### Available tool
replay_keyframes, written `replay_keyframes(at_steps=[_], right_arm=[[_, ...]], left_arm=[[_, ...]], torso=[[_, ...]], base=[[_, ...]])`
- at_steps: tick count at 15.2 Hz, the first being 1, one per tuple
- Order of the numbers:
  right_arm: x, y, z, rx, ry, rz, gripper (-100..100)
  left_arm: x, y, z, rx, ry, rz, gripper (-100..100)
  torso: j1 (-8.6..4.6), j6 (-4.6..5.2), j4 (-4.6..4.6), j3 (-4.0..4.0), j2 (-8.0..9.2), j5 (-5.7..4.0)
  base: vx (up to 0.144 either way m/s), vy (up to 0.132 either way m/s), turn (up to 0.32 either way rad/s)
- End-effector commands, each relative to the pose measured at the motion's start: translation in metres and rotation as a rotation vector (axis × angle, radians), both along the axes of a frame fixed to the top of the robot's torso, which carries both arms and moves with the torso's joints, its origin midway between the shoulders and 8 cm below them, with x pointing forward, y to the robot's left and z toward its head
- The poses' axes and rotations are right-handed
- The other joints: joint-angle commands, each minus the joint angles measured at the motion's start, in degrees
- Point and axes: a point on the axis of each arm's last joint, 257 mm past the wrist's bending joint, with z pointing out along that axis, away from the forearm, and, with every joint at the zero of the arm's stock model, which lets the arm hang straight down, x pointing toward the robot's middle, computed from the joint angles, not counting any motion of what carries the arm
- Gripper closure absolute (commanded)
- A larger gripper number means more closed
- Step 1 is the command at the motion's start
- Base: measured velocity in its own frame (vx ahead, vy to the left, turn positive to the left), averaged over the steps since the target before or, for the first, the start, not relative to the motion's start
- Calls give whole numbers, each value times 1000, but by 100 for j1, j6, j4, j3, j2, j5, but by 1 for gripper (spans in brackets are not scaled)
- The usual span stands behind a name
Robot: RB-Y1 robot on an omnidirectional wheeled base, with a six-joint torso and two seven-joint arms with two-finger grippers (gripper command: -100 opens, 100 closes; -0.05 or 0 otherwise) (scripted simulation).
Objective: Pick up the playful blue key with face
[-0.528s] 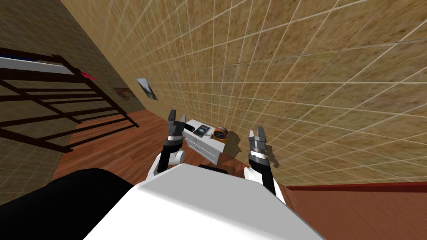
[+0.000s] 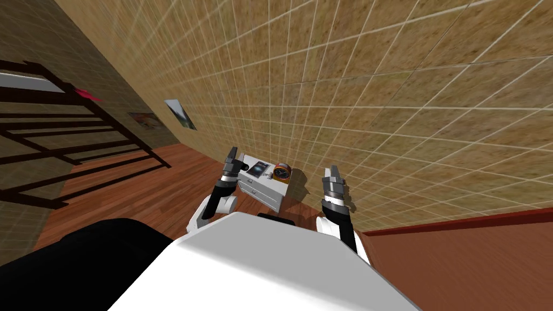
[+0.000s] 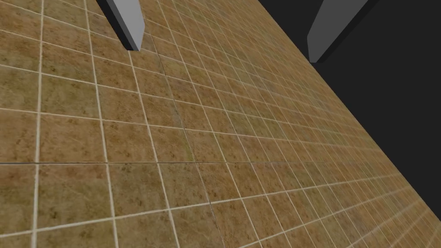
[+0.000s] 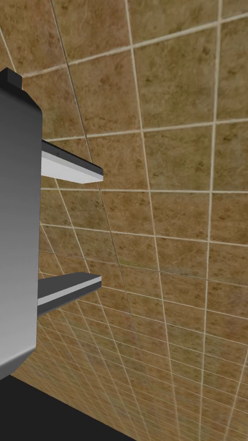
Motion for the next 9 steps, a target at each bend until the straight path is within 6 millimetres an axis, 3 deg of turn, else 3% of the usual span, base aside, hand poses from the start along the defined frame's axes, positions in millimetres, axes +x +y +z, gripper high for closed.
replay_keyframes(at_steps=[1, 2, 4, 6, 7, 8, 9], right_arm=[[0, 0, 0, 0, 0, 0, 0], [0, 0, 0, 0, 0, 0, 0], [0, 0, 0, 0, 0, 0, 0], [0, 0, 0, 0, 0, 0, 0], [0, 0, 0, 0, 0, 0, 0], [0, 0, 0, 0, 0, 0, 0], [0, 0, 0, 0, 0, 0, 0]], left_arm=[[18, 6, -22, 11, 75, -8, -100], [18, 6, -22, 14, 76, -9, -100], [37, 18, -54, 14, 181, -12, -100], [39, 18, -59, 23, 194, -12, -100], [49, 27, -80, 25, 258, -9, -100], [49, 27, -80, 25, 259, -9, -100], [58, 37, -99, 26, 317, -6, -100]], torso=[[0, 0, 0, 0, 0, 0], [0, 2, 0, -1, -1, 0], [0, 1, -1, 0, 0, 0], [-3, 0, 0, 1, 2, 0], [-1, -1, 0, 1, 0, 0], [-1, 0, 0, 0, 0, 0], [-1, 0, 0, 0, -1, 0]], base=[[-30, -42, -116], [-28, -40, -101], [-30, -48, -198], [-28, -43, -104], [-24, -42, -128], [-23, -44, -136], [-28, -54, -201]])
